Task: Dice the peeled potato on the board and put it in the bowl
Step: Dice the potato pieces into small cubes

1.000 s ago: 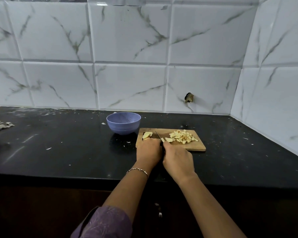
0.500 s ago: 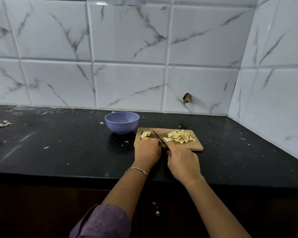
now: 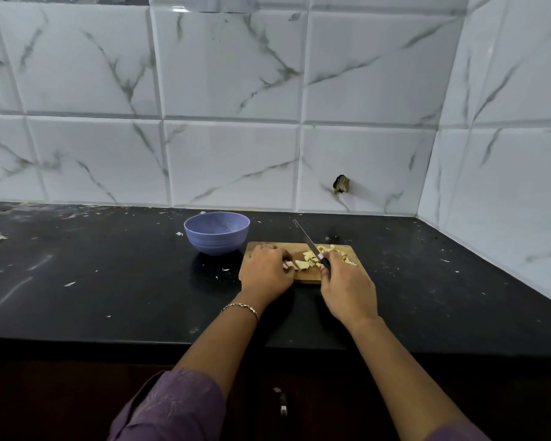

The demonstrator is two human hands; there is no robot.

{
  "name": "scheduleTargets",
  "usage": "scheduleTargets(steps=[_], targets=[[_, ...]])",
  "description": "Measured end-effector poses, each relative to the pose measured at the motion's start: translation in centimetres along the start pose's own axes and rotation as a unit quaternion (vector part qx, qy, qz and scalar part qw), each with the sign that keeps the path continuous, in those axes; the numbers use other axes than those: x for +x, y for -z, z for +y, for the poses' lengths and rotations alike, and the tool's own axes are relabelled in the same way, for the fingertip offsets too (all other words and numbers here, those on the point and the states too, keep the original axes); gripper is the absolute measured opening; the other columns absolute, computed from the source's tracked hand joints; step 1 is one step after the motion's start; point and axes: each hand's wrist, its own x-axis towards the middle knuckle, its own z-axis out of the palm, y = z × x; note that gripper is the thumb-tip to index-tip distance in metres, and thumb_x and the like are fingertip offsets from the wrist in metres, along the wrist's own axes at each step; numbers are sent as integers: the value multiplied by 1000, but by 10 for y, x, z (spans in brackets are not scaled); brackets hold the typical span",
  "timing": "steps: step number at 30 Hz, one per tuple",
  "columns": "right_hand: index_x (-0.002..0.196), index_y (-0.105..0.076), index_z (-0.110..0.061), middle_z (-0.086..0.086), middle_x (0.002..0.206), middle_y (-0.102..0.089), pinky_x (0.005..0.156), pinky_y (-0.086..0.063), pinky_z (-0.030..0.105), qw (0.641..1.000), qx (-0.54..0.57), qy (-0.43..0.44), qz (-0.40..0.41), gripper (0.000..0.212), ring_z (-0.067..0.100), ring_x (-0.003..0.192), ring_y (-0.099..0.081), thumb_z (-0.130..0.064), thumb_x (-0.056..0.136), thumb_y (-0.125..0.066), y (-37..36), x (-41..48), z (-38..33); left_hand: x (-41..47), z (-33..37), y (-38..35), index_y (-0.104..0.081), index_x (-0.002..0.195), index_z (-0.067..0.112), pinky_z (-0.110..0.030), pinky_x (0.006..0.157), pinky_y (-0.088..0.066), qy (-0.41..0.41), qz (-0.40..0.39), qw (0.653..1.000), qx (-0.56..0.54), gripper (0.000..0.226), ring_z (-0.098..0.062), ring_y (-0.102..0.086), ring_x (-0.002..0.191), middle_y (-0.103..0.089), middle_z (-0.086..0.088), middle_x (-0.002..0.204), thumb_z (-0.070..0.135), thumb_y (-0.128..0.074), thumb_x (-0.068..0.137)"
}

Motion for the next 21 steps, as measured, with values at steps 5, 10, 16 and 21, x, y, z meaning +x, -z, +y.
scheduleTargets(steps=[5, 10, 16, 21], targets=[[125, -53, -25, -9, 85, -60, 66, -45, 26, 999, -24, 14, -15, 24, 10, 72, -48, -31, 103, -46, -4, 4, 3, 18, 7, -1, -60, 131, 34, -42, 109, -27, -41, -97, 993, 59, 43, -22, -37, 134, -53, 5, 140, 51, -50, 93], [124, -53, -24, -8, 87, -61, 65, -40, 25, 999, -30, 10, -15, 24, 10, 73, -46, -31, 103, -45, -4, 5, 3, 26, 8, -5, -60, 130, 36, -46, 113, -24, -43, -126, 988, 74, 47, -23, -35, 135, -50, -1, 142, 58, -46, 91], [126, -53, -24, -5, 94, -68, 66, -37, 26, 1000, -19, -4, -11, 26, 10, 74, -45, -30, 103, -44, -2, 5, 3, 26, 5, -6, -67, 118, 31, -44, 103, -26, -45, -82, 990, 101, 48, -22, -41, 124, -56, -1, 128, 62, -45, 89], [129, -52, -24, -7, 95, -67, 67, -35, 24, 1000, -5, -14, -1, 27, 9, 77, -51, -30, 103, -45, -3, 5, 4, 23, -6, -3, -69, 114, 27, -43, 96, -26, -39, -58, 988, 140, 52, -22, -43, 120, -58, -1, 122, 63, -45, 86]])
